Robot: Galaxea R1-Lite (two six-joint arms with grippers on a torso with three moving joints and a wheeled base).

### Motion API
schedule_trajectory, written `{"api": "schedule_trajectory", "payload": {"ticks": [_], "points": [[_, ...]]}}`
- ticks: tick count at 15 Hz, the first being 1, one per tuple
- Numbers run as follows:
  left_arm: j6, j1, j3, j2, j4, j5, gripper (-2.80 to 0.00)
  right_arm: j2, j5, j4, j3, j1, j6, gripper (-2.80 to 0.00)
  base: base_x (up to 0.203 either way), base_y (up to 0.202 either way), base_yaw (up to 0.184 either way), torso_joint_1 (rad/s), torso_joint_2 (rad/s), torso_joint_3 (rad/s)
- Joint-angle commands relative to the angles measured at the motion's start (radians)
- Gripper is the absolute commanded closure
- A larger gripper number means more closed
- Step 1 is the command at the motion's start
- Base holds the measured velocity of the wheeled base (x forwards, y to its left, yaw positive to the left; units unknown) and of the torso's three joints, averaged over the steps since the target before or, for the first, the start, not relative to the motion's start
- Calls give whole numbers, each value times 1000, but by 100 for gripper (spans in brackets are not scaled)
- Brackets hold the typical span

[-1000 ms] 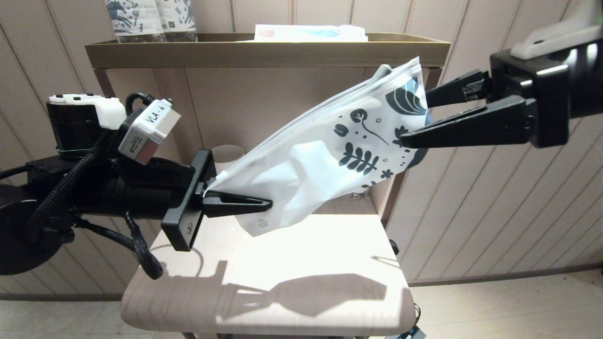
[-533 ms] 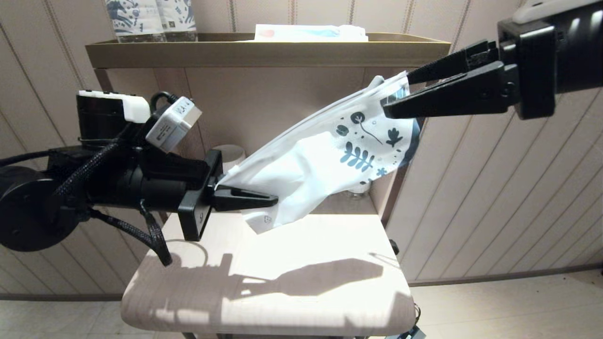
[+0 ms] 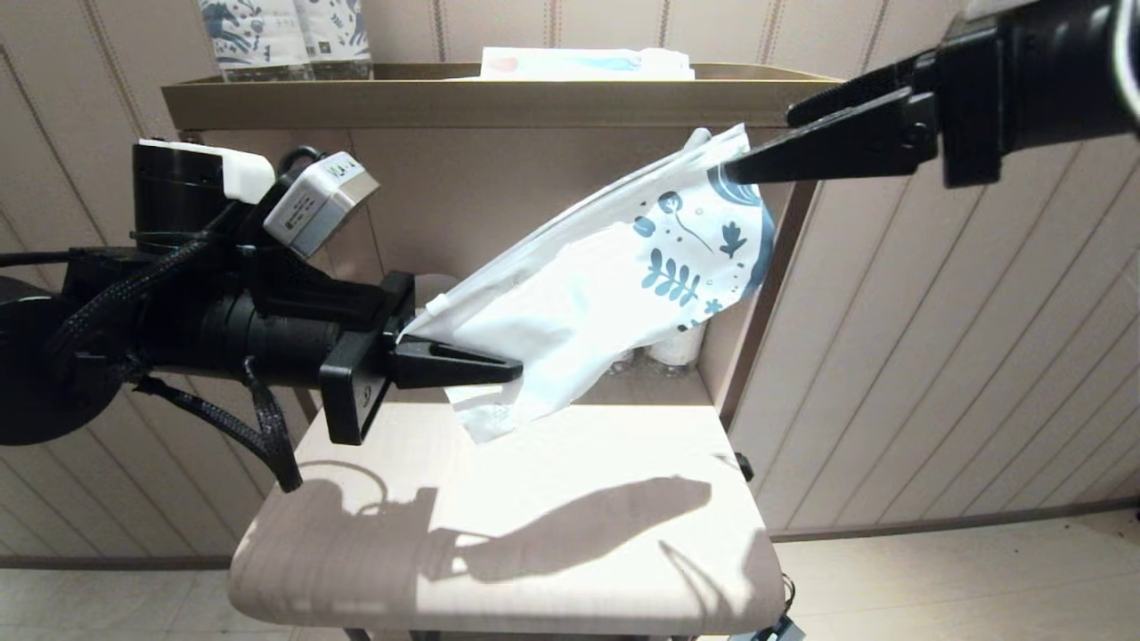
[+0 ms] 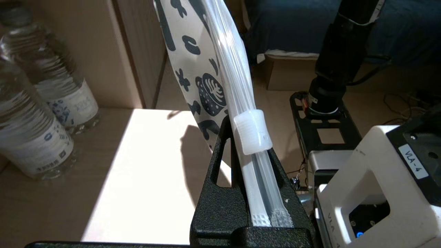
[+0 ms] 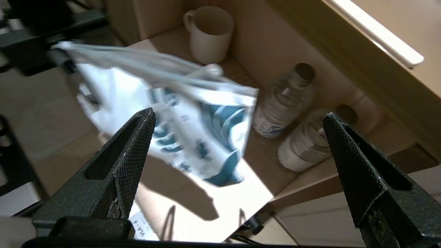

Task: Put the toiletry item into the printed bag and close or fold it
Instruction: Place the toothbrush in the storage bag

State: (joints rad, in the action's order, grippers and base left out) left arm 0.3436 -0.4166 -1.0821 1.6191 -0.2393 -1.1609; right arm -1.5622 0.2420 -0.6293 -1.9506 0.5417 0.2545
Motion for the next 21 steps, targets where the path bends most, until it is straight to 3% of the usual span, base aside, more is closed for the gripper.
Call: {"api": "schedule_trajectory", "payload": {"ticks": [1, 8, 10, 13, 21], "points": [[2, 1, 27, -5, -34, -8, 0, -37, -39, 58, -1, -4, 1, -280, 0, 0, 0, 0, 0, 0], [23, -30, 70, -13, -62, -7, 0, 2, -87, 105, 9, 50, -17, -280, 0, 0, 0, 0, 0, 0], [25, -34, 76, -24, -63, -7, 0, 4, -138, 107, 20, 70, -16, -280, 0, 0, 0, 0, 0, 0], [28, -41, 93, -49, -63, -7, 0, 27, -148, 113, 79, 81, -14, -280, 0, 0, 0, 0, 0, 0], [28, -51, 111, -76, -69, -5, 0, 87, -268, 115, 169, 93, 16, -280, 0, 0, 0, 0, 0, 0]]}}
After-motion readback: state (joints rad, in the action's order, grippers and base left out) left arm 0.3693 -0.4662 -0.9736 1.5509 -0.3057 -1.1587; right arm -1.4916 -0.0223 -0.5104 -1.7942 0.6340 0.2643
